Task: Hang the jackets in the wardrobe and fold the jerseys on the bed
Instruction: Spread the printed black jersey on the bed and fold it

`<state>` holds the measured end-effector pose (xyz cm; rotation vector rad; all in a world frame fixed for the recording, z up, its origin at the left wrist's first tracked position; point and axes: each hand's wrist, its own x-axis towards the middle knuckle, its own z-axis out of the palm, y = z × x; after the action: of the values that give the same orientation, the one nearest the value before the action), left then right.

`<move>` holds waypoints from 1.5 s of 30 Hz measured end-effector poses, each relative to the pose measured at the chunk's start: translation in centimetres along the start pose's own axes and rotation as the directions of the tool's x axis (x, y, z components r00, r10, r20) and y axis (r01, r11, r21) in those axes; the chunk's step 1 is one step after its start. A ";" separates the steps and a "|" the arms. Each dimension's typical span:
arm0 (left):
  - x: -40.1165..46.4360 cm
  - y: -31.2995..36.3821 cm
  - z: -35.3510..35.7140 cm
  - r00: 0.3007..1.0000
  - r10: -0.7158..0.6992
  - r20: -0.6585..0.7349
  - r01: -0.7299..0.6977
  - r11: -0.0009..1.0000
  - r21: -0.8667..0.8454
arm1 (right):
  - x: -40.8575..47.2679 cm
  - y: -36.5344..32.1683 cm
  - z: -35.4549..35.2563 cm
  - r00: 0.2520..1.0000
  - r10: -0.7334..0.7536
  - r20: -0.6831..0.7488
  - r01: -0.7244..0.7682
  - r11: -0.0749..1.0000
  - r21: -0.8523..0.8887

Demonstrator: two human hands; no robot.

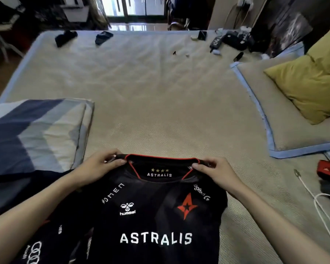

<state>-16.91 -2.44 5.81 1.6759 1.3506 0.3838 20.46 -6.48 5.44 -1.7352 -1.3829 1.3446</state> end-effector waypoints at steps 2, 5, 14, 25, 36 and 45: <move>3.7 -3.6 1.1 0.998 -0.069 -0.006 0.069 0.997 -0.017 | 4.8 3.0 1.0 1.000 0.005 0.028 -0.004 1.000 -0.031; 9.1 -8.9 3.0 0.987 -0.161 -0.002 0.161 0.987 -0.016 | 11.7 7.0 2.6 0.995 0.061 0.080 -0.053 0.994 -0.091; 22.9 -19.0 5.0 0.938 -0.346 -0.025 0.341 0.934 -0.108 | 28.8 14.4 5.9 0.990 0.126 0.060 -0.118 0.985 -0.124; 34.5 -21.2 2.1 0.903 -0.366 -0.224 0.327 0.925 -0.192 | 42.4 13.7 5.8 0.990 -0.016 -0.143 -0.027 0.954 -0.297; 34.3 -23.3 1.7 0.854 -0.403 -0.328 0.326 0.907 -0.266 | 36.6 14.9 0.0 0.942 0.331 -0.049 -0.325 0.867 -0.378; 31.2 -19.1 4.4 0.862 -0.105 -0.497 0.303 0.892 0.337 | 27.1 15.7 -4.4 0.693 0.666 0.276 -0.471 0.708 -0.527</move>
<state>-14.40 22.85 -20.89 1.8096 2.0737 0.4170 30.02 14.34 -16.41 -2.4144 -1.4973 2.0203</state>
